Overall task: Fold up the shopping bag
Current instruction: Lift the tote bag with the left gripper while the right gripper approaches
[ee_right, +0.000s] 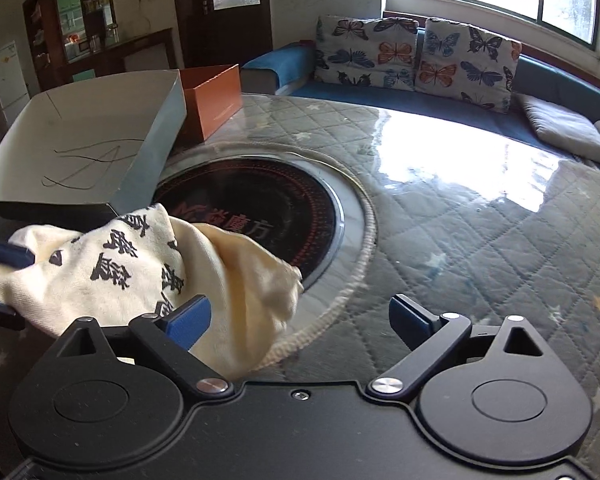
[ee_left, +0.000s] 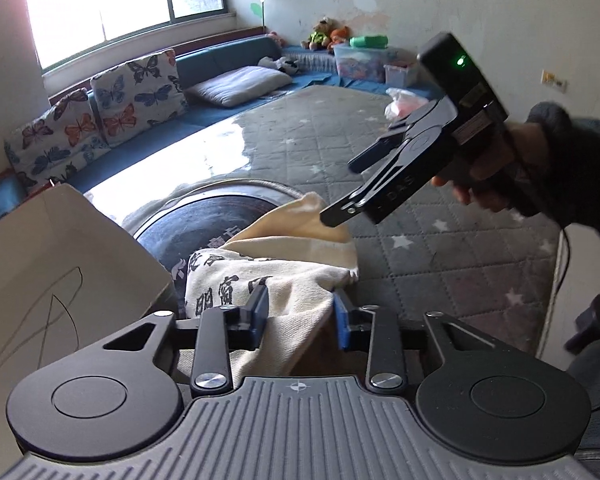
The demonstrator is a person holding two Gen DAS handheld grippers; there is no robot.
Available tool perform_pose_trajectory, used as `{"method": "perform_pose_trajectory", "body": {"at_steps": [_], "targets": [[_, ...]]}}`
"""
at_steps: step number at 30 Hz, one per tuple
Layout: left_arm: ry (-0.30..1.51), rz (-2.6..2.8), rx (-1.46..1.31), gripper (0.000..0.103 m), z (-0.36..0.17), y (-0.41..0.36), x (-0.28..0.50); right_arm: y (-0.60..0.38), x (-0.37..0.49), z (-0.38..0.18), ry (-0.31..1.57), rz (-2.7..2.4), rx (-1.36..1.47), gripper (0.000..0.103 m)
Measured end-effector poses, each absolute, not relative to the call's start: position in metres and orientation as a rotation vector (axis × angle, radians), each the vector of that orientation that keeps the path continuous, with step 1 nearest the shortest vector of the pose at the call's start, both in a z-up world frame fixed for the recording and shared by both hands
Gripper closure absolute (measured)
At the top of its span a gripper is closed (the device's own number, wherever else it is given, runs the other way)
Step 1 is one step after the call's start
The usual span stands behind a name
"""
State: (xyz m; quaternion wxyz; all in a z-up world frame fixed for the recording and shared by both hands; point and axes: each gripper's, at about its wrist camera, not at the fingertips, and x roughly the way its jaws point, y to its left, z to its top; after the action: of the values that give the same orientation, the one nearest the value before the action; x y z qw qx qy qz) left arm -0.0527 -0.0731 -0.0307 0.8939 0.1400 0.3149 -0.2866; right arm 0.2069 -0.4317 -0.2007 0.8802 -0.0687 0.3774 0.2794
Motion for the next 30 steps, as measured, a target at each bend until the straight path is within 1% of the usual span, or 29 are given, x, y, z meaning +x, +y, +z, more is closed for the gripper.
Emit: {"method": "perform_pose_trajectory", "body": {"at_steps": [3,5,8,10,15,17,18,22,25,30], "targets": [[0.657,-0.605,0.264,0.071,-0.027,-0.070,-0.053,-0.428,0.209,-0.203,0.799,0.593,-0.140,0.012],[0.657,-0.613,0.243,0.071,-0.029,-0.067,-0.054,-0.424,0.210,-0.206,0.812,0.604,-0.142,0.021],[0.654,-0.617,0.239,0.072,-0.029,-0.065,-0.057,-0.418,0.213,-0.211,0.835,0.614,-0.140,0.028],[0.654,-0.621,0.241,0.072,-0.028,-0.065,-0.059,-0.415,0.215,-0.215,0.848,0.615,-0.142,0.037],[0.647,-0.619,0.262,0.070,-0.027,-0.069,-0.058,-0.411,0.217,-0.219,0.870,0.639,-0.126,0.053],[0.644,-0.617,0.260,0.070,-0.026,-0.070,-0.057,-0.407,0.214,-0.218,0.860,0.627,-0.153,0.067],[0.642,-0.616,0.260,0.070,-0.026,-0.071,-0.057,-0.407,0.213,-0.218,0.855,0.621,-0.167,0.070],[0.640,-0.615,0.257,0.070,-0.028,-0.068,-0.056,-0.410,0.205,-0.216,0.837,0.612,-0.196,0.074],[0.625,-0.617,0.248,0.072,-0.025,-0.071,-0.053,-0.417,0.199,-0.208,0.798,0.586,-0.225,0.074],[0.594,-0.619,0.229,0.077,-0.017,-0.076,-0.048,-0.432,0.194,-0.192,0.742,0.536,-0.270,0.074]]}}
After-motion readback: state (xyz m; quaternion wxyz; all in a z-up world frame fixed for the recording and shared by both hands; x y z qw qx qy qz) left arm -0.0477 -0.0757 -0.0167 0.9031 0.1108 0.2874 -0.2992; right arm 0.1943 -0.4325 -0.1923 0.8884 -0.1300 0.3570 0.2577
